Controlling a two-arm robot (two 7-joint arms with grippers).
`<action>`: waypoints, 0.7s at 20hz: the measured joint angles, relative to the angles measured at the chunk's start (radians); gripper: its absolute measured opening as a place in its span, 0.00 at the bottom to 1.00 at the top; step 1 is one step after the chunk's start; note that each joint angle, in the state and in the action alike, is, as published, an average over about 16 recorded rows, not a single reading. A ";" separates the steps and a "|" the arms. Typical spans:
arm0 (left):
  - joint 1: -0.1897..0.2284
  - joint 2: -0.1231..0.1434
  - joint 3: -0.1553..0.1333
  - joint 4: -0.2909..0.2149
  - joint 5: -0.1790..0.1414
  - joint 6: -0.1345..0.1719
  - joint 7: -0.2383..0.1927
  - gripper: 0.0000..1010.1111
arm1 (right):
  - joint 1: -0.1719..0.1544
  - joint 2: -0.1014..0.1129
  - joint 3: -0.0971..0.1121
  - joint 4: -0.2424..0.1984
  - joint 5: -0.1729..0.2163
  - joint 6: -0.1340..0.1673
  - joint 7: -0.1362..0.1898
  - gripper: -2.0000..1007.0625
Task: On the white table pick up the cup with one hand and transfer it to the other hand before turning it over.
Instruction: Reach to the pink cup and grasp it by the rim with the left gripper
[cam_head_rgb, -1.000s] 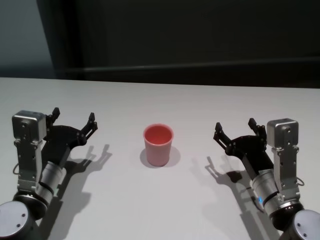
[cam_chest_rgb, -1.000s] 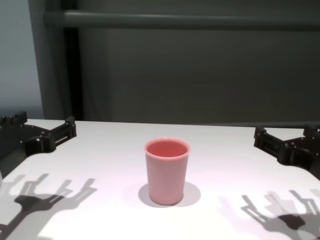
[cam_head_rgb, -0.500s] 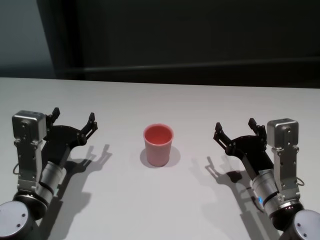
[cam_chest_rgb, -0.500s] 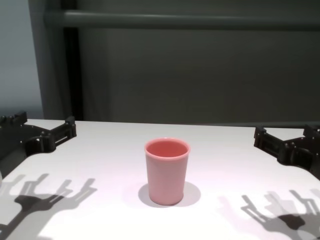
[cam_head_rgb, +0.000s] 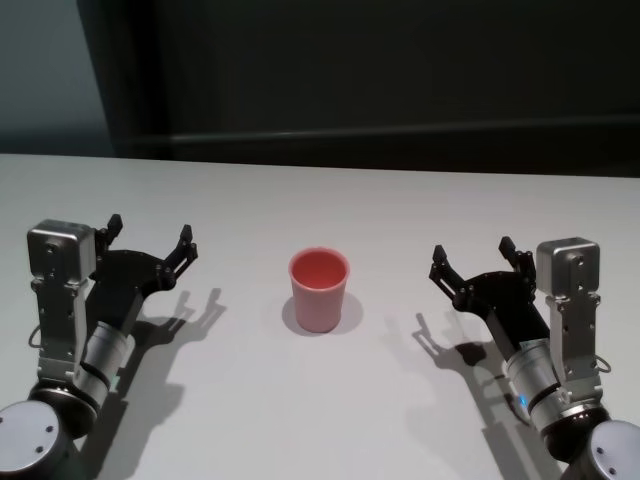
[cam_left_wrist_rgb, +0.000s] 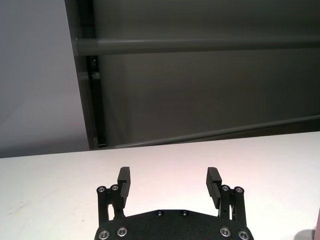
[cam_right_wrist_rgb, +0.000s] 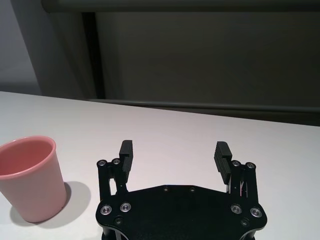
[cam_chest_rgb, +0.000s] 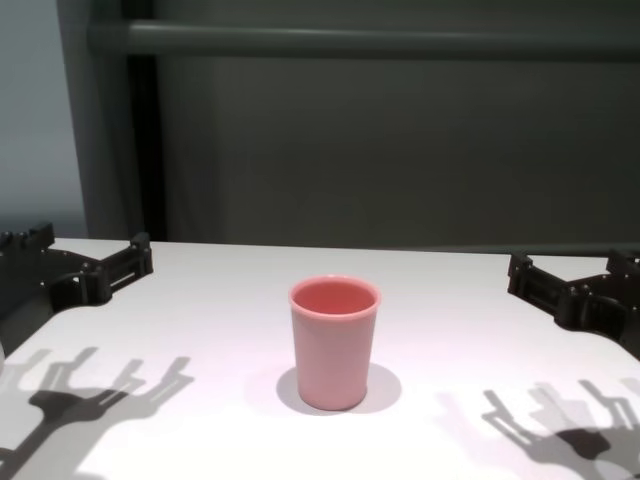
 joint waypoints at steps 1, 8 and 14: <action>0.000 0.000 0.000 0.000 0.000 0.000 0.000 0.99 | 0.000 0.000 0.000 0.000 0.000 0.000 0.000 0.99; 0.000 0.000 0.000 0.000 0.000 0.000 0.000 0.99 | 0.000 0.000 0.000 0.000 0.000 0.000 0.000 0.99; 0.000 0.000 0.000 0.001 0.000 0.000 -0.002 0.99 | 0.000 0.000 0.000 0.000 0.000 0.000 0.000 0.99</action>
